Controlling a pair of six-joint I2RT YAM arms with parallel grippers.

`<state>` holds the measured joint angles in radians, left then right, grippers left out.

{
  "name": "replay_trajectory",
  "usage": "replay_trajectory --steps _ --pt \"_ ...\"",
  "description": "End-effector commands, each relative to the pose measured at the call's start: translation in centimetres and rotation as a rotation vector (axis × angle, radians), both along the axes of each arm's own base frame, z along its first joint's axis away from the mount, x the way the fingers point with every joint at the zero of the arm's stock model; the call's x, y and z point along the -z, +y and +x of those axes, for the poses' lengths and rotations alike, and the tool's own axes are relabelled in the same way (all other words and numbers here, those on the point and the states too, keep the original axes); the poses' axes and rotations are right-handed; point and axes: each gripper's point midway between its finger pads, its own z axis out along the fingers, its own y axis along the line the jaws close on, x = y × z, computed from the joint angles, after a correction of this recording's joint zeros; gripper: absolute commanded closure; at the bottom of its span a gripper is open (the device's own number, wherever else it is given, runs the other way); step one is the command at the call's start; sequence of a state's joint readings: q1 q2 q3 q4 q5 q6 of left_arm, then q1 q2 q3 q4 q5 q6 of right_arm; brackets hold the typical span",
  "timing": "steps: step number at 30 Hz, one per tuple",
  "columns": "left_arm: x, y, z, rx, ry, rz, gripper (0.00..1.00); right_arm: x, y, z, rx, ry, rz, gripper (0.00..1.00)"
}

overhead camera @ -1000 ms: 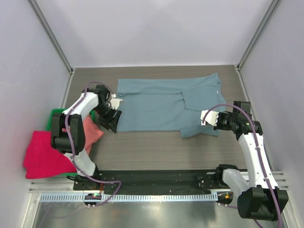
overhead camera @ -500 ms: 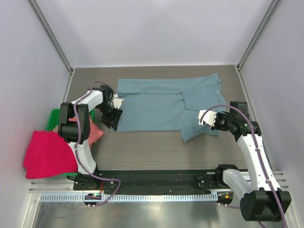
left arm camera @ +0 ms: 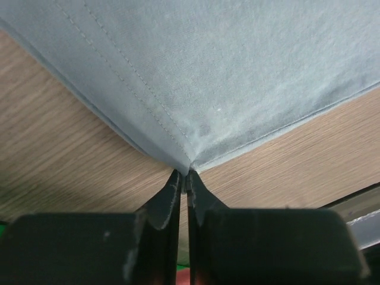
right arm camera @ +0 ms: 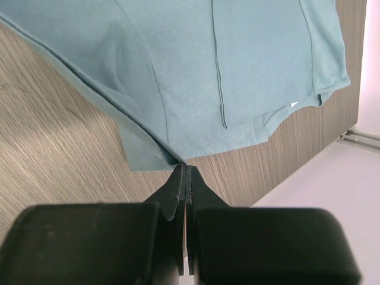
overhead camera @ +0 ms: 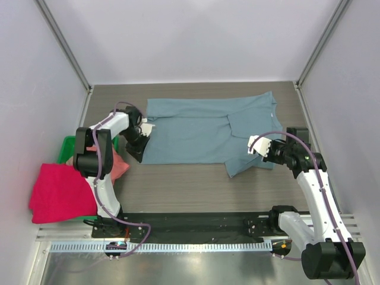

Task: Fold and stack the t-shirts
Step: Fold the tshirt

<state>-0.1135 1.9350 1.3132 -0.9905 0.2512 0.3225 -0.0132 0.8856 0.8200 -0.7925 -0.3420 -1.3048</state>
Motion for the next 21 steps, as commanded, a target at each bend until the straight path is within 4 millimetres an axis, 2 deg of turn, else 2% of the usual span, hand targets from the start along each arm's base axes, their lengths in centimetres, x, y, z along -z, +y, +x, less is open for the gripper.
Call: replay_trajectory --steps 1,3,4,7,8,9,10,15,16,18,19,21 --pt "-1.2 -0.1 1.1 0.002 -0.020 -0.014 0.96 -2.6 -0.3 1.4 0.063 -0.086 0.017 0.99" --pt "-2.3 -0.2 1.8 0.001 -0.048 -0.015 1.00 -4.2 -0.8 2.1 0.122 -0.120 0.039 0.99" --pt "-2.9 -0.3 2.2 -0.001 -0.064 -0.018 1.00 -5.6 -0.9 2.8 0.143 -0.156 0.053 0.99" --pt "-5.3 -0.5 3.5 -0.003 -0.120 -0.031 1.00 -7.8 -1.2 3.8 0.208 -0.205 0.096 0.99" --pt "-6.6 -0.8 4.6 -0.005 -0.158 -0.041 1.00 -9.0 -1.4 4.3 0.236 -0.229 0.115 0.99" --pt "-7.2 -0.9 4.7 -0.008 -0.162 -0.045 1.00 -9.7 -1.4 4.6 0.247 -0.246 0.122 0.99" --pt "-7.8 -1.0 5.0 -0.006 -0.174 -0.051 1.00 -11.3 -1.7 5.2 0.264 -0.290 0.126 0.99" --pt "-11.0 -1.4 7.7 0.005 -0.247 -0.071 1.00 -13.6 -2.2 8.2 0.321 -0.345 0.161 0.99" --pt "-11.0 -1.4 8.1 0.006 -0.246 -0.069 1.00 -14.6 -2.3 9.0 0.324 -0.375 0.168 0.99" --pt "-11.4 -1.3 8.7 0.011 -0.252 -0.057 1.00 -14.1 -2.5 10.7 0.340 -0.369 0.163 0.99" --pt "-11.5 -1.3 9.7 0.020 -0.265 -0.054 1.00 -15.0 -2.6 11.6 0.346 -0.401 0.170 0.98" --pt "-11.7 -1.2 10.6 0.026 -0.274 -0.045 1.00 -14.9 -3.0 13.0 0.368 -0.405 0.167 0.99"
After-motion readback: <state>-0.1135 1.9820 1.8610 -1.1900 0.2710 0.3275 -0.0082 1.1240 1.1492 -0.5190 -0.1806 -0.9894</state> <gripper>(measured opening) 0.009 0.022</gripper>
